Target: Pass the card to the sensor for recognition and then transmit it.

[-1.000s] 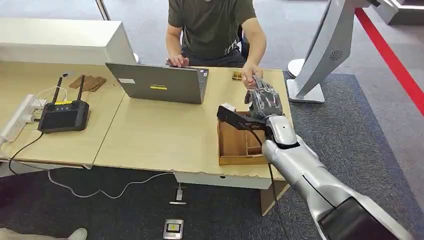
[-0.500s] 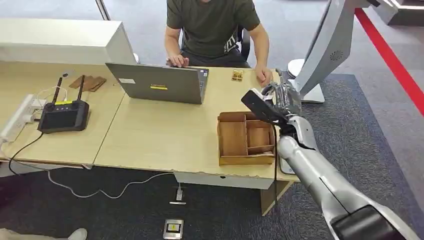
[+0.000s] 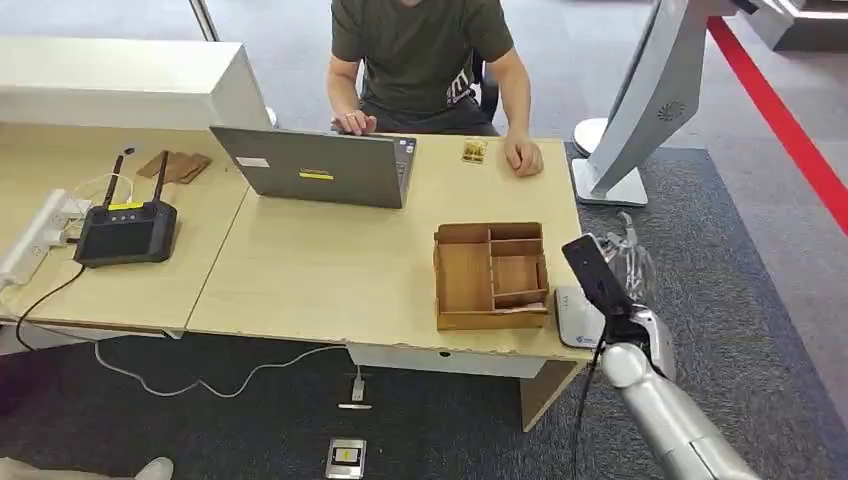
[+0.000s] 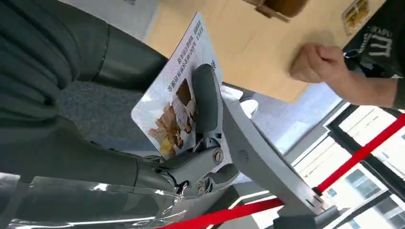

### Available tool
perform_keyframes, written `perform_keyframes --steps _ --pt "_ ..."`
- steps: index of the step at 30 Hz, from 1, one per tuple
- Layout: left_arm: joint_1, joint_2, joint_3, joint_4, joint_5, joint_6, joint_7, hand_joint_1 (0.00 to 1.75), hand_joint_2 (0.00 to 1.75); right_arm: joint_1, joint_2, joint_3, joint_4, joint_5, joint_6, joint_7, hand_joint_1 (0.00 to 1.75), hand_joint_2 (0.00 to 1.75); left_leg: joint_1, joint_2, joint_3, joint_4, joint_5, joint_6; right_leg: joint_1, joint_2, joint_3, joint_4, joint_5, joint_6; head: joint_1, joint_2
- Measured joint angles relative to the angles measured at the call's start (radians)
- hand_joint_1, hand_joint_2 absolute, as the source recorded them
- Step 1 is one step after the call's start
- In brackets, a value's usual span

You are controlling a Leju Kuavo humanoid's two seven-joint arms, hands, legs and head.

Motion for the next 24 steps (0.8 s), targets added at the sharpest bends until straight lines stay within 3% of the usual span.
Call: perform_keyframes --steps 12,24 --pt "-0.001 0.000 0.013 0.002 -0.003 0.000 0.000 0.00 1.75 0.141 -0.048 -0.124 -0.096 0.035 0.023 0.023 1.75 1.75 0.000 0.001 0.000 0.000 0.000 0.000 0.000 0.000 0.000 0.000 0.000 -0.001 0.000 0.000" --pt "-0.006 0.000 0.013 0.002 -0.019 -0.002 0.001 0.00 1.75 0.155 -0.038 -0.142 -0.068 0.060 0.096 0.023 1.75 1.75 0.000 0.001 -0.001 0.000 0.000 0.000 0.000 0.000 0.000 0.000 0.000 -0.001 0.000 0.000"
